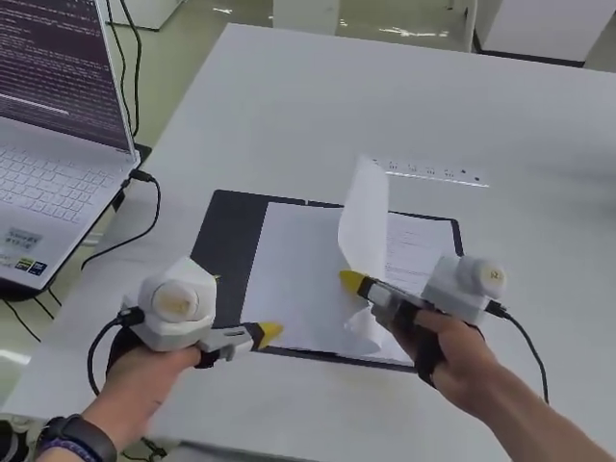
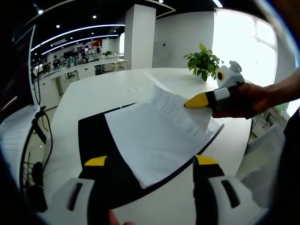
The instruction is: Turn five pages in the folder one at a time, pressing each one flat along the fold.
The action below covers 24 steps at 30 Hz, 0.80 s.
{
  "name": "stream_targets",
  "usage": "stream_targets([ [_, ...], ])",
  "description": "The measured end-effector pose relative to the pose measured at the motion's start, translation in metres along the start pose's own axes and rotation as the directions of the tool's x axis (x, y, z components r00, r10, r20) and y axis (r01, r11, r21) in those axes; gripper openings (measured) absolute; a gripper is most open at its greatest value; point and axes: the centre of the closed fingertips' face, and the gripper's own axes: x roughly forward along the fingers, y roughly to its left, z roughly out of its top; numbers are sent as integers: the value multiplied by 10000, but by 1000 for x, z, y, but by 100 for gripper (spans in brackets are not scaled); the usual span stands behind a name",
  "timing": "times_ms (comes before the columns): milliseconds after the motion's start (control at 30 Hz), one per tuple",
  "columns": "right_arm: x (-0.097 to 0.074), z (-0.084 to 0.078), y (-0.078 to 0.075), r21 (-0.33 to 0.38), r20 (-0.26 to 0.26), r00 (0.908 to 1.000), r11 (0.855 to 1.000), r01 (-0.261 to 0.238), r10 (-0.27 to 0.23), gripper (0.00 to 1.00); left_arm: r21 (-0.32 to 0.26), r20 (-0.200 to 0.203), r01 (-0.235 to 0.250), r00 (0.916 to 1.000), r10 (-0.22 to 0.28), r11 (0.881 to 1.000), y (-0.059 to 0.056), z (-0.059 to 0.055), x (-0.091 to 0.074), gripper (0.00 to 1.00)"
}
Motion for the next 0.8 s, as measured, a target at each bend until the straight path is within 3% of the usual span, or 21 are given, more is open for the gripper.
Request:
stream_targets([
  [233, 8, -13, 3, -34, -451, 9990, 10000, -52, 51, 0, -171, 249, -145, 9996, 149, 9997, 4, 3, -4, 72],
  [600, 24, -13, 13, 356, -380, 9992, 9993, -80, 93, 0, 121, 187, -72, 9998, 69, 9999, 4, -5, -11, 72],
  [800, 35, -20, 20, 295, -586, 9980, 9993, -215, 232, 0, 308, 245, -56, 9997, 49, 9995, 6, -1, -20, 73],
])
